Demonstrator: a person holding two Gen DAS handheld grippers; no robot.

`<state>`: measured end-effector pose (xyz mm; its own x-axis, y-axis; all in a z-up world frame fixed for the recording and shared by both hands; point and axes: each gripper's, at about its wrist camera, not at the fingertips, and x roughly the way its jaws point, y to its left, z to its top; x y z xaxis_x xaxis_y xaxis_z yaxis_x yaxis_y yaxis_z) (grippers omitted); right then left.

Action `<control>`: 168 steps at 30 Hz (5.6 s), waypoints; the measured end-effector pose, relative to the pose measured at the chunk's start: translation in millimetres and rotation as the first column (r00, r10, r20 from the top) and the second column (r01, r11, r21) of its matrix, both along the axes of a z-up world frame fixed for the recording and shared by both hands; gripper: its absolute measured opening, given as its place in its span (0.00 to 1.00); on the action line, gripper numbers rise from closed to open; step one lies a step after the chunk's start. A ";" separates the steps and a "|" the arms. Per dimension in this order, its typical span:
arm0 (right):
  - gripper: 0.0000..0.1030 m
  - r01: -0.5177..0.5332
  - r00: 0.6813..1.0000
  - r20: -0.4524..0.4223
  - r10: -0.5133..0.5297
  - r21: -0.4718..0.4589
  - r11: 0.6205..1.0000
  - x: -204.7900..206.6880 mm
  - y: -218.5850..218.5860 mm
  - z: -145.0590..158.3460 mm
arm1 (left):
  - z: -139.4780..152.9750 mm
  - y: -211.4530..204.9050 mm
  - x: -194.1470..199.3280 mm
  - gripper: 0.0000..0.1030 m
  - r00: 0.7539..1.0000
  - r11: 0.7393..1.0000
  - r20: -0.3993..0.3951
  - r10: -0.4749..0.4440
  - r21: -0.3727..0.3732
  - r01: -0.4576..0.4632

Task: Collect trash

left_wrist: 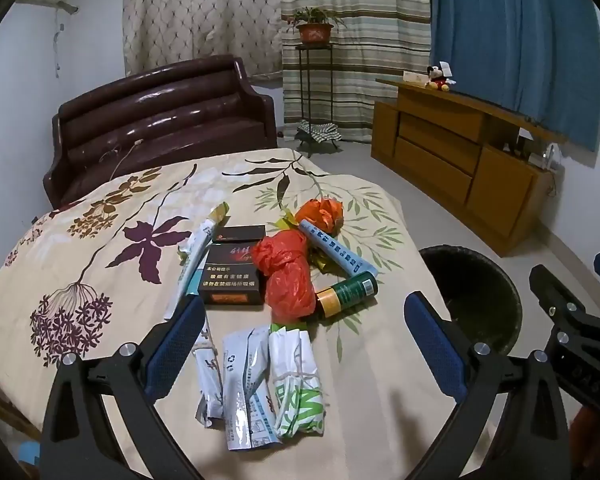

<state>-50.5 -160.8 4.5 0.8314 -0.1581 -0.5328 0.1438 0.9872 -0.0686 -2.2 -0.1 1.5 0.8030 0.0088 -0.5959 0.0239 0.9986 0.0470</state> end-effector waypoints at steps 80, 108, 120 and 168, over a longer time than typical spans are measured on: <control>0.96 -0.002 1.000 -0.011 0.002 0.005 1.000 1.1 -0.2 -2.6 | -3.5 12.0 -6.7 0.94 1.000 1.000 -0.018 0.002 -0.008 -0.002; 0.96 -0.008 1.000 -0.028 0.008 0.005 1.000 4.7 4.4 -11.6 | -13.3 23.9 -2.7 0.94 0.998 1.000 -0.062 0.007 0.008 -0.007; 0.85 -0.062 0.996 -0.070 0.063 0.006 0.998 22.8 36.6 -19.2 | -16.2 63.3 -6.4 0.94 0.994 0.998 -0.091 0.058 0.020 -0.057; 0.85 -0.179 0.974 -0.143 0.176 -0.008 0.984 39.0 90.1 -34.6 | -54.0 95.5 17.6 0.18 0.964 0.999 -0.265 -0.034 -0.014 0.031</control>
<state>-11.5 -70.7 -30.2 0.7641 -0.0268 -0.6446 -0.0465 0.9943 -0.0964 15.4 95.4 -52.5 0.6160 -0.0217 -0.7875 0.0668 0.9975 0.0247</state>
